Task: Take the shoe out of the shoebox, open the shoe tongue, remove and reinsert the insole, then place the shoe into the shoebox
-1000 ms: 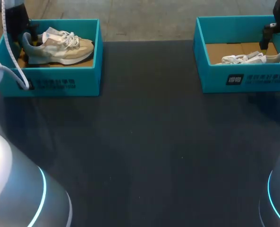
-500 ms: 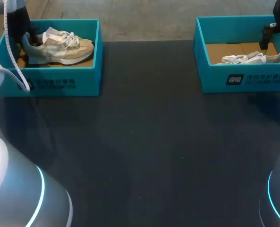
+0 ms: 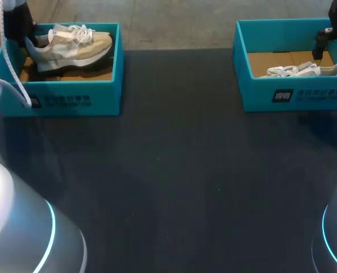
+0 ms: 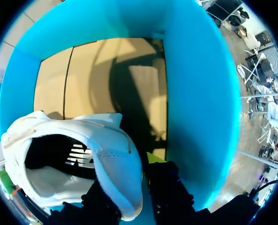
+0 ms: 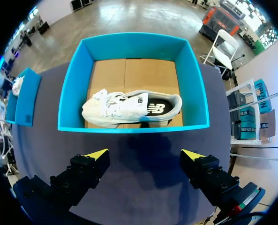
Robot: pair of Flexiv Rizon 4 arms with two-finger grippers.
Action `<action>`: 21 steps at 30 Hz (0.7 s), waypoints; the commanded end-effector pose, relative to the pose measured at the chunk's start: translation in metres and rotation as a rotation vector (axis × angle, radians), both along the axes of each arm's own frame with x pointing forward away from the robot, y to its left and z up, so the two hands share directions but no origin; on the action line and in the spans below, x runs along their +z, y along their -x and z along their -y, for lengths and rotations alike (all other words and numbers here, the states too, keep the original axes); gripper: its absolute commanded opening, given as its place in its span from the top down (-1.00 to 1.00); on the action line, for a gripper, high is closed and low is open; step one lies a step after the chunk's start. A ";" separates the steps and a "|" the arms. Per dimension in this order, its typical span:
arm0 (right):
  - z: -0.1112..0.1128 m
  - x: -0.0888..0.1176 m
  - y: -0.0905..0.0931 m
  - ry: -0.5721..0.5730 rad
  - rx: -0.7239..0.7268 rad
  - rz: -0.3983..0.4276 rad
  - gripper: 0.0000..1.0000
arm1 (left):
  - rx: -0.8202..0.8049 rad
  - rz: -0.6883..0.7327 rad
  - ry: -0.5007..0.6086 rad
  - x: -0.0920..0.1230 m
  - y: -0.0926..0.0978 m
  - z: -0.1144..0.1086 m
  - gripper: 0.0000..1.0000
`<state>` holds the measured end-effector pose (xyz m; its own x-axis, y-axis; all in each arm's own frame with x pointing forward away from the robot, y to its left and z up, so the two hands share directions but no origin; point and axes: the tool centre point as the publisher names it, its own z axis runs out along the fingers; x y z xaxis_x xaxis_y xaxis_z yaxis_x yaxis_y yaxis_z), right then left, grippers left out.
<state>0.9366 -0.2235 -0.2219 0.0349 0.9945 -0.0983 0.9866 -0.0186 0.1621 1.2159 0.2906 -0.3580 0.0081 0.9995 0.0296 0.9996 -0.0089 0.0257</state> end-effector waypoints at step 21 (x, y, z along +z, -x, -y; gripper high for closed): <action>0.000 0.000 0.001 0.000 -0.001 0.002 -1.00 | 0.097 -0.116 -0.034 0.134 0.013 -0.027 1.00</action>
